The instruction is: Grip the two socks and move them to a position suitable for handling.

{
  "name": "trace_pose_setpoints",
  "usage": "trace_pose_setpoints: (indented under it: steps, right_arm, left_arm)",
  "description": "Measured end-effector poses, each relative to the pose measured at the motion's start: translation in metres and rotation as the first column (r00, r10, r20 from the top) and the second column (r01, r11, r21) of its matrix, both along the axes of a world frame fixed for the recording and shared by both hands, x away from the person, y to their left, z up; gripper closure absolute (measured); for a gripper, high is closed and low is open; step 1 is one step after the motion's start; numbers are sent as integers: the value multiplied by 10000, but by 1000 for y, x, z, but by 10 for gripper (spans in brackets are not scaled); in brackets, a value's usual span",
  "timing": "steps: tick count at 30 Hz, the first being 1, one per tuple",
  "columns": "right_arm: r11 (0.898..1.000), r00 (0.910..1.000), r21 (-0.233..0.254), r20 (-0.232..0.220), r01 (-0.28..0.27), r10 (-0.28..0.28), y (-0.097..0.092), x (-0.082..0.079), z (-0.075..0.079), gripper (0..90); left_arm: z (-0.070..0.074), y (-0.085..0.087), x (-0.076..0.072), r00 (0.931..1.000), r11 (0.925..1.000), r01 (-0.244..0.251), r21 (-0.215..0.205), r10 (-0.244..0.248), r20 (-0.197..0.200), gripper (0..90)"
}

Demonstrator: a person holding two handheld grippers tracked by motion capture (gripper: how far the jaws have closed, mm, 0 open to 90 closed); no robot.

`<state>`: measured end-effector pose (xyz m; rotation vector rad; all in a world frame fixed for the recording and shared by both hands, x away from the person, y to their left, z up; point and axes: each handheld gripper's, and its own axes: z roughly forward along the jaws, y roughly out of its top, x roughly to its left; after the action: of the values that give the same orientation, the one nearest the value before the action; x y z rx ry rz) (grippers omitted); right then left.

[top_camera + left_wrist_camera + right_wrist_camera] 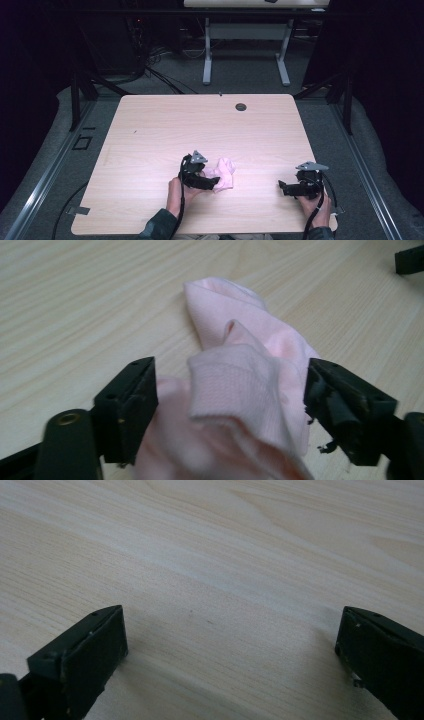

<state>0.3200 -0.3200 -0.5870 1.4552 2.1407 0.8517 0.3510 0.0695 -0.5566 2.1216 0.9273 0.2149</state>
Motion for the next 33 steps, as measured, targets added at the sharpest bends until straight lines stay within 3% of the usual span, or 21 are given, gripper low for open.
trace_pose_setpoints:
  steps: [2, 4, 6, 8, 10, 11, 12, 13, 14, 19, 21, 23, 28, 30, 33]
  right_arm:
    - [9999, 9999, -17, 48, -106, 106, 1, 0, 1, 0]
    - [9985, 9995, 507, 273, -183, 169, 1, -2, 4, 1]
    - [9973, 9992, 663, 260, -304, 287, 3, -4, 7, 1]
    - [9905, 9951, 1072, 576, -863, 805, 19, -10, 18, 18]
    - [9855, 9901, 1121, 742, -1271, 1192, 33, -13, 26, 40]
    - [9782, 9836, 1186, 806, -1702, 1613, 44, -15, 31, 56]
    - [9782, 9836, 1186, 806, -1702, 1613, 44, -15, 31, 56]
    - [9677, 9720, 1092, 870, -2270, 2182, 63, -16, 39, 134]
    - [9565, 9623, 1244, 1026, -2638, 2521, 74, -17, 42, 139]
    - [9217, 9231, 729, 849, -3811, 3750, 129, -17, 49, 257]
    - [9030, 9036, 565, 776, -4259, 4213, 148, -16, 48, 257]
    - [8903, 8909, 481, 644, -4529, 4497, 165, -13, 46, 243]
    - [8683, 8684, 149, 207, -4958, 4955, 196, 0, 35, 245]
    - [8670, 8669, 33, -137, -4983, 4983, 203, 7, 30, 279]
    - [8678, 8669, 241, -398, -4962, 4968, 207, 15, 23, 419]
  left_arm:
    - [3, 6, -2, 10000, 9999, -35, -96, 35, 23, 144]
    - [6, 15, -4, 9999, 9999, -109, -117, 109, 12, 125]
    - [7, 19, -5, 9999, 9999, -104, -137, 104, 24, 92]
    - [7, 30, -7, 9997, 9994, -232, -246, 232, -25, 84]
    - [7, 40, -10, 9990, 9987, -440, -264, 438, -95, 70]
    - [7, 45, -11, 9985, 9981, -539, -296, 538, -58, 71]
    - [7, 45, -11, 9985, 9981, -539, -296, 538, -58, 73]
    - [5, 55, -13, 9965, 9958, -825, -398, 820, -140, 80]
    - [4, 59, -14, 9947, 9937, -1014, -473, 1005, -218, 84]
    - [0, 72, -12, 9899, 9885, -1385, -608, 1364, -381, 162]
    - [-1, 72, -11, 9888, 9872, -1454, -652, 1427, -437, 231]
    - [-3, 71, -3, 9870, 9854, -1481, -834, 1420, -752, 269]
    - [-5, 64, 12, 9853, 9877, -1297, -871, 1185, -1232, 372]
    - [-6, 60, 16, 9836, 9903, -1189, -715, 1077, -1450, 410]
    - [-8, 56, 19, 9832, 9936, -982, -566, 881, -1598, 496]
